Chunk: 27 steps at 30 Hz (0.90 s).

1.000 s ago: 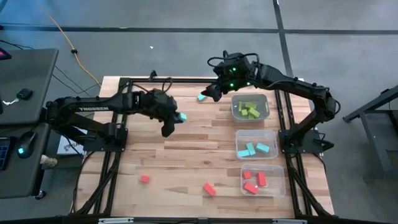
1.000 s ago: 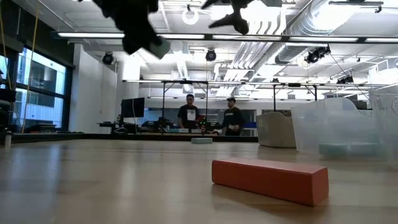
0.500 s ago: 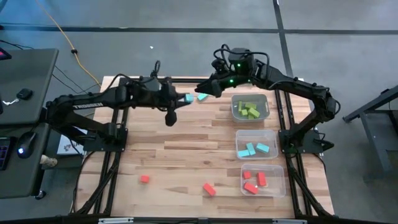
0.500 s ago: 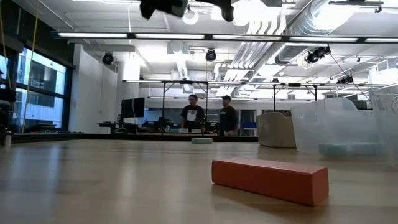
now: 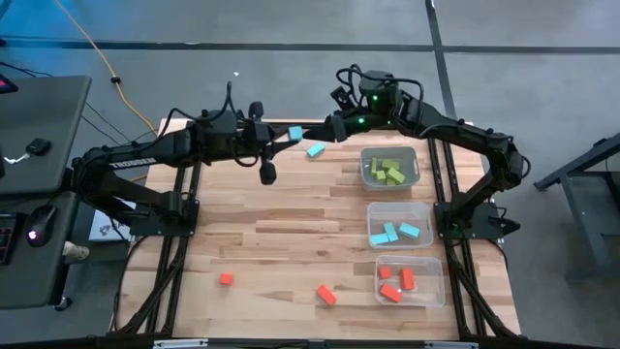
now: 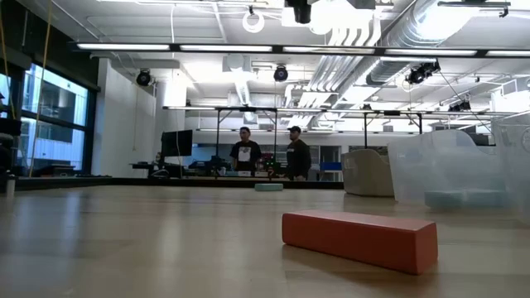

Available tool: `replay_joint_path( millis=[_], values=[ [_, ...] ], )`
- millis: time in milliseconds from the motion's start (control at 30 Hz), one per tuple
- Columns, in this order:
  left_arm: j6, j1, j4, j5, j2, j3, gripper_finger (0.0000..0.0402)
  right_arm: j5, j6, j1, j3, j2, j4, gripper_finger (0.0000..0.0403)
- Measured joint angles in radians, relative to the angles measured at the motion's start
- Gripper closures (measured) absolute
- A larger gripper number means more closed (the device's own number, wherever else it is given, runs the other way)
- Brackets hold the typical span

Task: Sort & place blocks by color
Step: Put the light blue block into the top transparent bin

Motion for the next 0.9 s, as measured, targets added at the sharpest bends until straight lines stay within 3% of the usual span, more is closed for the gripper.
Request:
replay_joint_path(
  millis=[900],
  values=[
    [0.003,-0.002,0.187,0.056,0.011,0.001,0.0401,-0.003,0.085,0.001,0.0,0.0,0.135,0.0171]
  ],
)
